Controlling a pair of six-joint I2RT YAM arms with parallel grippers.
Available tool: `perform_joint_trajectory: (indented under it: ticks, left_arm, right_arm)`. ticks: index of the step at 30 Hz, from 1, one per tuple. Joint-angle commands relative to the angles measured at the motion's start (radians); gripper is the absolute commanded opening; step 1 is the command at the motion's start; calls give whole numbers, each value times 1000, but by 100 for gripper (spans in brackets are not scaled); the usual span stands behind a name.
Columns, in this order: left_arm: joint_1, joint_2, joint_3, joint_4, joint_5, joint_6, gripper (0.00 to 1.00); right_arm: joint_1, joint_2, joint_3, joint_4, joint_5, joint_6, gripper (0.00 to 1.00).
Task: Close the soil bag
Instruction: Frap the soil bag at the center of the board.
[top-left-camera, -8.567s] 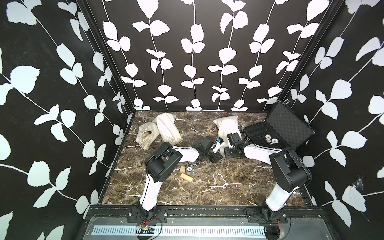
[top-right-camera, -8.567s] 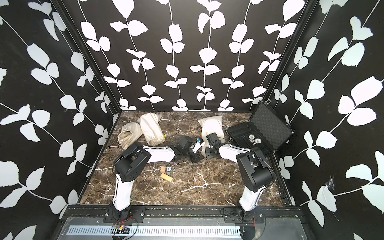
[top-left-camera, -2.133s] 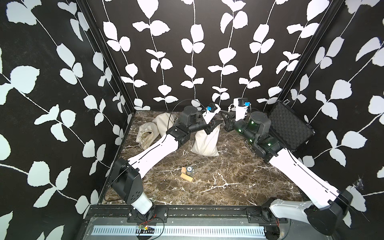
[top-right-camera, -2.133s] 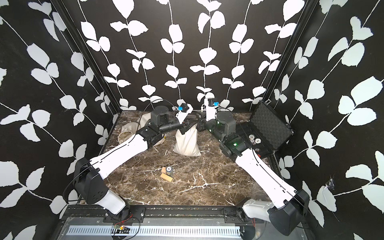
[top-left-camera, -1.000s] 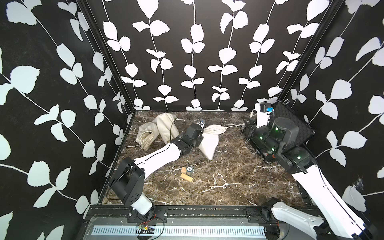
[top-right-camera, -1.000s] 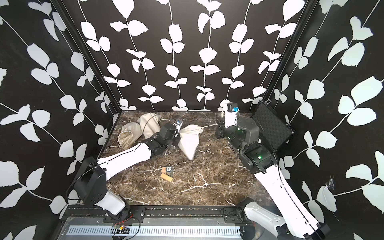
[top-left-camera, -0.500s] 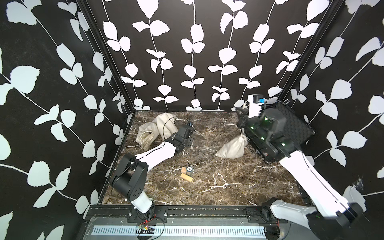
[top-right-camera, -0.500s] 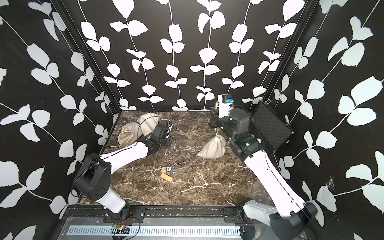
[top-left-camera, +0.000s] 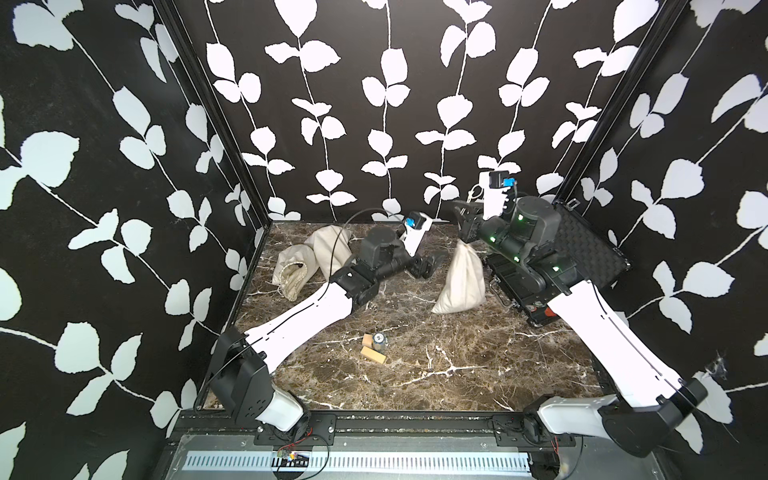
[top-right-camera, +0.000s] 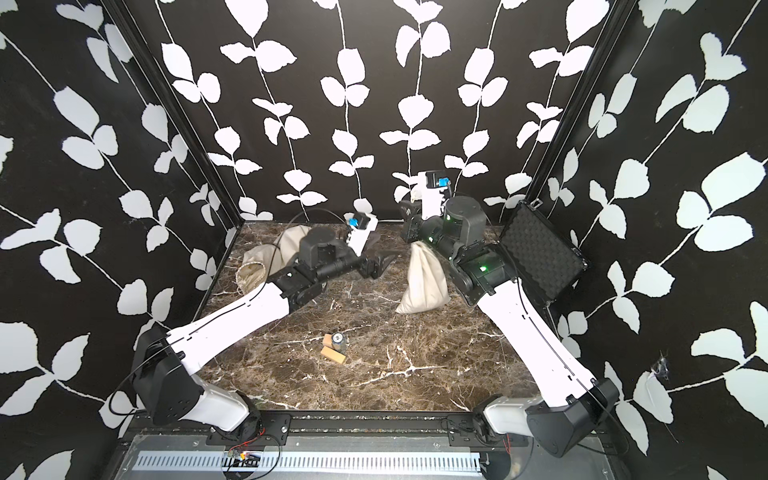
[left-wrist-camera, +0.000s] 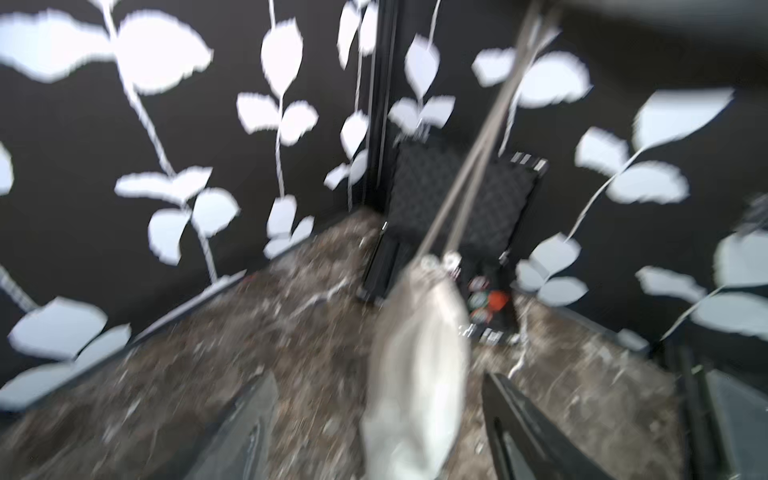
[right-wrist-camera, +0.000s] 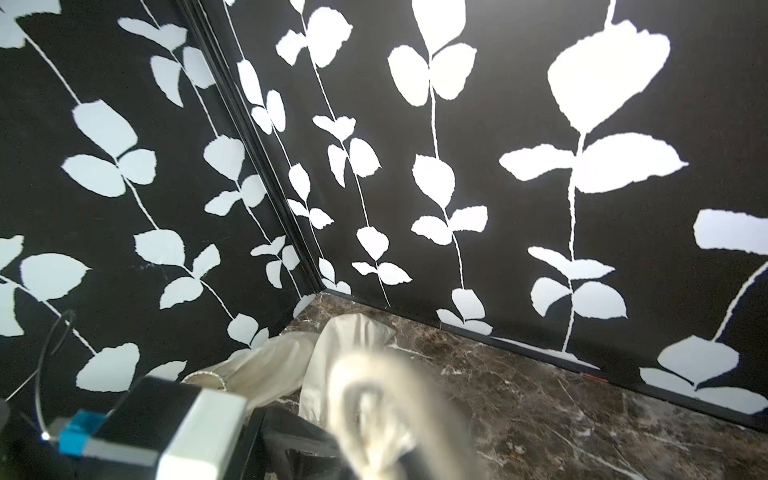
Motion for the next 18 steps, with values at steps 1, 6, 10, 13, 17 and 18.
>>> perform_joint_trajectory:
  ticks: [1, 6, 10, 13, 17, 18]
  left_arm:
    - [4, 1, 70, 51, 145, -45, 80]
    - [4, 34, 146, -1, 75, -12, 74]
    - [4, 59, 199, -30, 101, 19, 67]
    - [4, 77, 231, -76, 46, 49, 50]
    - [4, 76, 246, -93, 4, 75, 35]
    - [4, 73, 250, -94, 4, 79, 30]
  right_arm:
    - [19, 2, 44, 19, -43, -7, 0]
    - [33, 22, 70, 17, -68, -4, 0]
    - [38, 30, 76, 20, -73, -4, 0]
    - [40, 33, 78, 20, -83, -3, 0]
    - [41, 36, 77, 13, -87, -7, 0]
    - [42, 36, 73, 11, -89, -10, 0]
